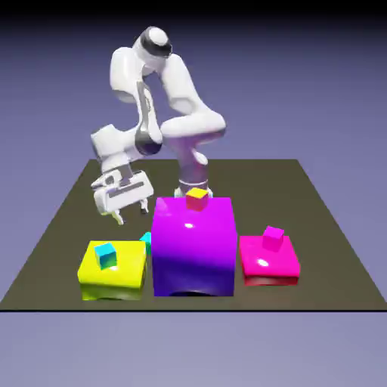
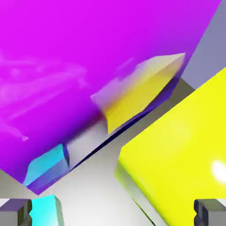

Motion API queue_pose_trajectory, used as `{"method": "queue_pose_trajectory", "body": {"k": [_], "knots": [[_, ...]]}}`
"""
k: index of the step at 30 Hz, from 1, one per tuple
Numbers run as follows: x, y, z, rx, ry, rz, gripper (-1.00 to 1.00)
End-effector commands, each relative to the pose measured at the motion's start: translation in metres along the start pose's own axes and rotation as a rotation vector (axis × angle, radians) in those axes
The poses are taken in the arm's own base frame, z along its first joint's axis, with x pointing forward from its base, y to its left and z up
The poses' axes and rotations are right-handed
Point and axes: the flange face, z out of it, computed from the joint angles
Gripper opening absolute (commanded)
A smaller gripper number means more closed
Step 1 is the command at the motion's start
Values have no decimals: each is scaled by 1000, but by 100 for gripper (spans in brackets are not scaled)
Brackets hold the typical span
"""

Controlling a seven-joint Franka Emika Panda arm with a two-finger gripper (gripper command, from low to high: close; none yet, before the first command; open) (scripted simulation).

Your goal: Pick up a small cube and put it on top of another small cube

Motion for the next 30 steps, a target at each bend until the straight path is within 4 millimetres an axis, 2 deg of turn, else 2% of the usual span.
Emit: {"method": "queue_pose_trajectory", "body": {"k": [1,7,8,19,20,21,30], "knots": [[-8,1,6,19,-10,-20,0],[-52,4,38,131,-54,-131,0],[-52,4,38,131,-54,-131,0],[-62,4,105,131,-54,-131,0],[-62,4,105,131,-54,-131,-100],[-62,4,105,131,-54,-131,-100],[-52,5,49,131,-50,-131,-100]]}}
